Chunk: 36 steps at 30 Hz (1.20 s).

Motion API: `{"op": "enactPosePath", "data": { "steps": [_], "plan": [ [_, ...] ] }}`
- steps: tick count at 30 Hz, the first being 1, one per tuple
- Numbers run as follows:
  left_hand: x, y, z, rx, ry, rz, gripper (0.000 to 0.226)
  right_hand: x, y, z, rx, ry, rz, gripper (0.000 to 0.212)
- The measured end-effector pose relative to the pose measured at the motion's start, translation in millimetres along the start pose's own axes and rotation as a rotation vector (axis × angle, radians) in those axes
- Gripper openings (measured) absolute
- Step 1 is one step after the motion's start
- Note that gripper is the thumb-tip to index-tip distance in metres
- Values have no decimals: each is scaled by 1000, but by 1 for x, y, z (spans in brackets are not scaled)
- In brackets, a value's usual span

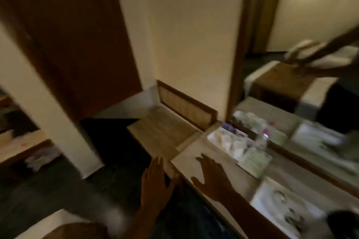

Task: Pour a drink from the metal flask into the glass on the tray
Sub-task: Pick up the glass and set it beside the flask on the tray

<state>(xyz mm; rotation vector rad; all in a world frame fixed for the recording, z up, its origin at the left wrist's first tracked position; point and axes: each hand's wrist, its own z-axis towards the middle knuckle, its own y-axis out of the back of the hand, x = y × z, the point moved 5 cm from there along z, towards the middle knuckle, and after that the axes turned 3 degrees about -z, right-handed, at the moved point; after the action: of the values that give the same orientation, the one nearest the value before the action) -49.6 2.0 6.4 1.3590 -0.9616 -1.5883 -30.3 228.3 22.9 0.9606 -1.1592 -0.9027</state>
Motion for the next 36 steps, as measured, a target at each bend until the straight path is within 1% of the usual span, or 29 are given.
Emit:
{"op": "enactPosePath", "data": {
  "steps": [1, 4, 5, 7, 10, 13, 15, 17, 20, 23, 26, 32, 36],
  "plan": [
    [-13, -19, -5, 64, -10, -41, 99, -15, -2, -17, 28, -66, -10, 77],
    [-58, -74, -27, 226, -108, -117, 113, -67, 1, -78, -9, -244, -20, 74],
    [-81, -93, -38, 291, -146, -130, 113, -90, 6, -105, -28, -315, -22, 73],
    [-116, -114, -53, 355, -198, -152, 100, -126, 22, -146, -64, -427, -15, 72],
    [-168, -140, -75, 415, -346, -166, 82, -180, 54, -206, -133, -616, -32, 69],
    [-209, -159, -86, 496, -435, -163, 78, -225, 82, -254, -224, -740, -68, 62],
    [-237, -171, -88, 541, -476, -132, 72, -252, 95, -276, -270, -791, -83, 56],
    [-260, -182, -86, 584, -460, -118, 70, -274, 103, -292, -303, -852, -74, 53],
    [-294, -199, -76, 595, -405, -108, 72, -308, 103, -303, -350, -882, -38, 56],
    [-323, -212, -62, 587, -388, -78, 75, -332, 97, -304, -348, -855, -11, 61],
    [-352, -225, -46, 593, -386, -48, 83, -351, 87, -303, -334, -856, 51, 62],
    [-387, -257, -35, 735, -469, 99, 91, -362, 76, -299, -341, -814, 120, 60],
    [-400, -280, -35, 792, -577, 233, 93, -361, 74, -300, -373, -829, 168, 62]
  ]
}}
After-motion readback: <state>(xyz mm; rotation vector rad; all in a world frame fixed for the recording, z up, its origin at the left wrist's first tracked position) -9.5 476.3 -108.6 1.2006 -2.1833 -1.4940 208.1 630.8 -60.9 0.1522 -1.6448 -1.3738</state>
